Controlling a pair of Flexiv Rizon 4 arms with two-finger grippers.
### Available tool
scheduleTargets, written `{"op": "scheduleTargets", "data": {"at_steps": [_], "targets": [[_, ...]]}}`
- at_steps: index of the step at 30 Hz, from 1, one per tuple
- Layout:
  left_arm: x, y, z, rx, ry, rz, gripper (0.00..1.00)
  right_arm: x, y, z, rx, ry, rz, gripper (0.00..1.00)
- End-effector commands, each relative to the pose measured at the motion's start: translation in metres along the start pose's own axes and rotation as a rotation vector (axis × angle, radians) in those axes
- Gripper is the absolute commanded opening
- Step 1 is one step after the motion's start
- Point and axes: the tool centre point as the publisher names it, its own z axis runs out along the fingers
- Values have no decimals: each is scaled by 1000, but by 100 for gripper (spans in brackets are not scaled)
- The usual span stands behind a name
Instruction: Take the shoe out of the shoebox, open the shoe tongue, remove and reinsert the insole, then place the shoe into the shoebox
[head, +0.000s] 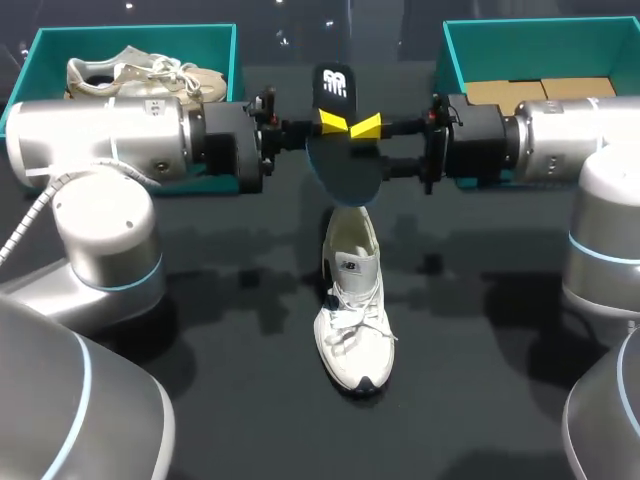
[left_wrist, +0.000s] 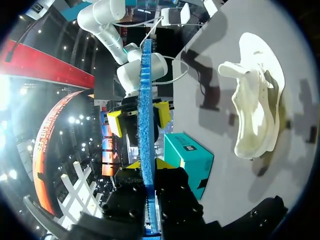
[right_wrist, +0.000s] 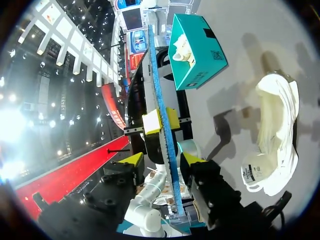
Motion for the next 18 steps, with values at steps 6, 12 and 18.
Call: {"op": "scheduleTargets", "data": {"at_steps": [6, 12, 18], "targets": [[-2, 3, 8, 15, -10, -13, 0, -1, 3, 6, 23, 1, -45, 37], [-3, 3, 8, 28, -23, -24, 0, -1, 4, 6, 26, 11, -63, 31], [-1, 0, 10, 39, -25, -25, 0, -3, 6, 8, 32, 17, -69, 24]]}}
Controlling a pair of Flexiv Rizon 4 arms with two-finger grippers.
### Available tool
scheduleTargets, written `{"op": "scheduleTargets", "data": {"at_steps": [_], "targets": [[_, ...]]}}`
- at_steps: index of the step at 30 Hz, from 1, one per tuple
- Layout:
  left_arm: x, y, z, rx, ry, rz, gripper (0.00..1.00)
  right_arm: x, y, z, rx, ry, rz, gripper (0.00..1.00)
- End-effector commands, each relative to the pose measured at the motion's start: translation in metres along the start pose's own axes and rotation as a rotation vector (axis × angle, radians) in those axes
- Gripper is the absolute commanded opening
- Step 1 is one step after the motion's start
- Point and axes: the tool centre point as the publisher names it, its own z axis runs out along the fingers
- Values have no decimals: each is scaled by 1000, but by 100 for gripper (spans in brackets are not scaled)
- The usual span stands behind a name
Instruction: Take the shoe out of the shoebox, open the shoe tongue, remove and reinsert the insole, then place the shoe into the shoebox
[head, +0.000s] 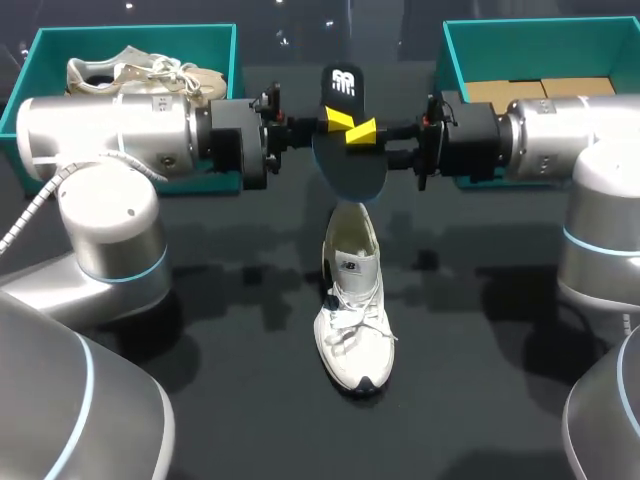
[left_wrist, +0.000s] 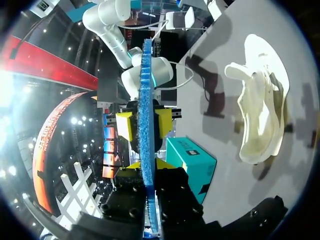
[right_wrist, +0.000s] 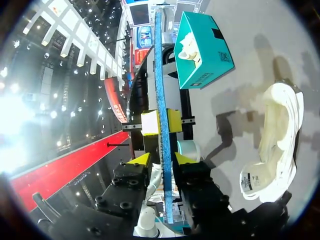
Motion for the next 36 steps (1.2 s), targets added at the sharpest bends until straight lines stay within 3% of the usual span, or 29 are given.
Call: {"op": "scheduleTargets", "data": {"at_steps": [1, 3, 4, 10, 12, 13, 21, 24, 36], "targets": [[1, 0, 2, 5, -1, 2, 0, -2, 3, 3, 6, 1, -1, 18], [1, 0, 3, 6, -2, 2, 0, -2, 3, 4, 8, 3, -2, 9], [1, 0, 3, 8, -4, 2, 0, -3, 4, 4, 8, 4, -2, 0], [2, -1, 2, 5, -9, -7, 0, -5, 6, 3, 13, 18, -7, 0], [2, -1, -2, 1, -6, -20, 51, -6, 7, 1, 10, 23, -16, 0], [2, -2, -5, -3, -2, -29, 100, -6, 7, -1, 7, 25, -21, 0], [19, -6, -44, -69, 71, -116, 100, -7, 13, -21, -15, 31, -80, 0], [22, -9, -59, -97, 176, -118, 100, -5, 17, -26, -19, 42, -92, 0], [22, -9, -59, -97, 176, -118, 100, -4, 18, -26, -4, 43, -89, 0]]}}
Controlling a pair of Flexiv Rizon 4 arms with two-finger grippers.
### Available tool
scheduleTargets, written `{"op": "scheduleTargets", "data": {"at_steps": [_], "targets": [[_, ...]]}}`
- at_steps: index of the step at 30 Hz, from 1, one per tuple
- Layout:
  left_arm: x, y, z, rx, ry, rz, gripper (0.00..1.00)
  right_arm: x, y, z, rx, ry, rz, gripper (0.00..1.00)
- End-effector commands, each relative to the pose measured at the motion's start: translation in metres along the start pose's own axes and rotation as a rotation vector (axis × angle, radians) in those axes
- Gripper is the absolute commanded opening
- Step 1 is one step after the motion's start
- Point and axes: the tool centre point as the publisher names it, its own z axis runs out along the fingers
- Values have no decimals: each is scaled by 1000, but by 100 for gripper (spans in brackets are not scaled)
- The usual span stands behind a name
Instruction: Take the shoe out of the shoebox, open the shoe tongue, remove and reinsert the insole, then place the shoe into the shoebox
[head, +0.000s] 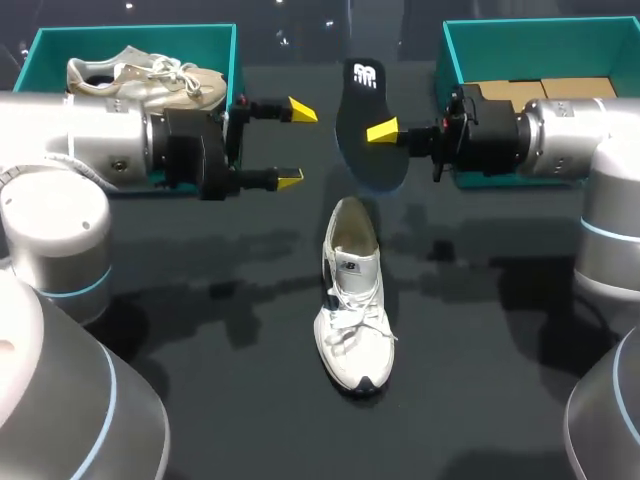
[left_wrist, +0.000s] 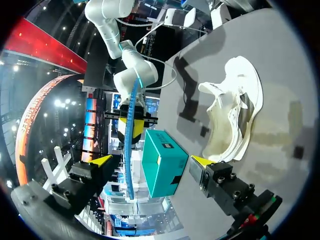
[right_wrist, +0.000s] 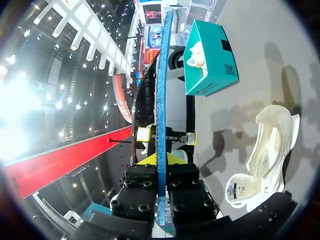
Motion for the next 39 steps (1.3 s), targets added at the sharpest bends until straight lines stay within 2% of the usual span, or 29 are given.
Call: {"op": "scheduleTargets", "data": {"at_steps": [1, 5, 8, 11, 12, 13, 14, 26, 28, 30, 35, 38, 39], "targets": [[-1, -4, 3, -5, 22, 1, 100, 0, 0, 1, 0, -3, 1, 0], [5, -6, 4, -14, 144, -136, 100, -1, 10, 0, -28, -62, -34, 0], [17, 3, -3, -30, 268, -357, 100, -1, 17, -3, -55, -73, -65, 0], [30, 11, -11, -30, 333, -586, 100, 0, 23, -4, -73, -79, -115, 0], [35, 13, -16, -16, 356, -676, 100, 0, 26, -2, -57, -75, -158, 0], [38, 15, -21, -3, 365, -703, 100, 2, 27, 0, -8, -53, -198, 0], [40, 15, -26, -85, 384, -632, 100, 2, 27, 0, -8, -53, -198, 0], [40, 15, -26, -85, 384, -632, 100, 2, 27, 0, -8, -53, -198, 0], [45, 13, -18, -158, 413, -739, 100, -1, 30, -2, -17, -43, -193, 0], [52, 15, -15, -177, 441, -870, 100, -7, 33, -7, -57, -49, -225, 0], [67, 12, -15, -221, 510, -1023, 100, -20, 39, -14, -77, -33, -285, 0], [76, 7, -14, -324, 553, -1114, 100, -28, 38, -16, -86, -20, -344, 0], [80, 7, -13, -430, 576, -1128, 100, -30, 37, -16, -86, -26, -369, 0]]}}
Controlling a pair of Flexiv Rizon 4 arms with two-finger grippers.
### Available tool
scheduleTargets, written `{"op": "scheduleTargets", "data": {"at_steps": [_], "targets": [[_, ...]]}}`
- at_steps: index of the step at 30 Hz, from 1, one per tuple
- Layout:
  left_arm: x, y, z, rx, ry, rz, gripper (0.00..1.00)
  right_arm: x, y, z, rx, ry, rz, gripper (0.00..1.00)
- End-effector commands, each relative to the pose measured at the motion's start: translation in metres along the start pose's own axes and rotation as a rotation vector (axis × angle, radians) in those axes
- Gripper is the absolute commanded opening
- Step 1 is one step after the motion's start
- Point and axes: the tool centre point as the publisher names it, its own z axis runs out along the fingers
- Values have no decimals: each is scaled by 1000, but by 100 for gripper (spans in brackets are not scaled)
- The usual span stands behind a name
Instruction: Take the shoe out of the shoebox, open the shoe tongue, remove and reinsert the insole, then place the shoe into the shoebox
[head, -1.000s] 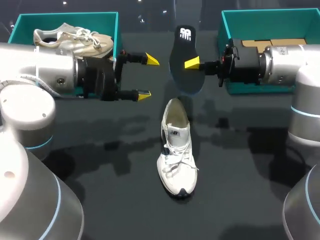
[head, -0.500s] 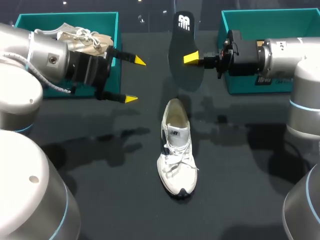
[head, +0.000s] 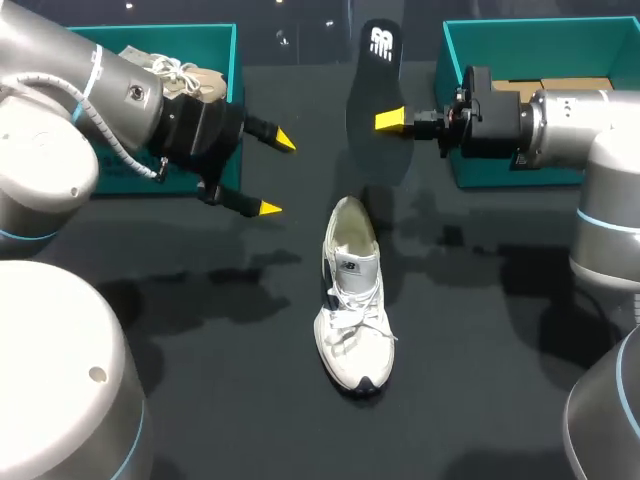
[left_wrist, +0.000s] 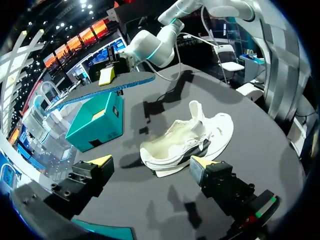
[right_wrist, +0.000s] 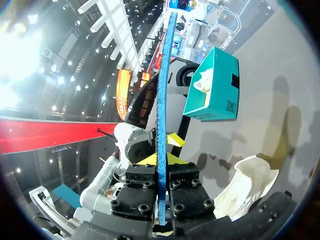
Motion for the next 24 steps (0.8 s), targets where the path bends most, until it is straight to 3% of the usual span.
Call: {"op": "scheduleTargets", "data": {"at_steps": [1, 11, 13, 15, 18, 24], "targets": [[1, 1, 8, -227, 42, -226, 100, -9, -9, -1, -13, 14, -40, 0], [1, 1, 8, -227, 42, -226, 100, -9, -9, -1, -13, 14, -40, 0], [9, 4, 16, -193, 81, -227, 100, -9, -9, -1, -13, 14, -40, 0], [17, 8, 21, -222, 83, -226, 100, -16, -10, 2, -90, -14, -88, 0], [26, 14, 24, -222, 111, -239, 100, -22, -12, 5, -135, 16, -137, 0], [33, 23, 36, -213, 153, -270, 100, -32, -14, 9, -153, 56, -229, 0]]}}
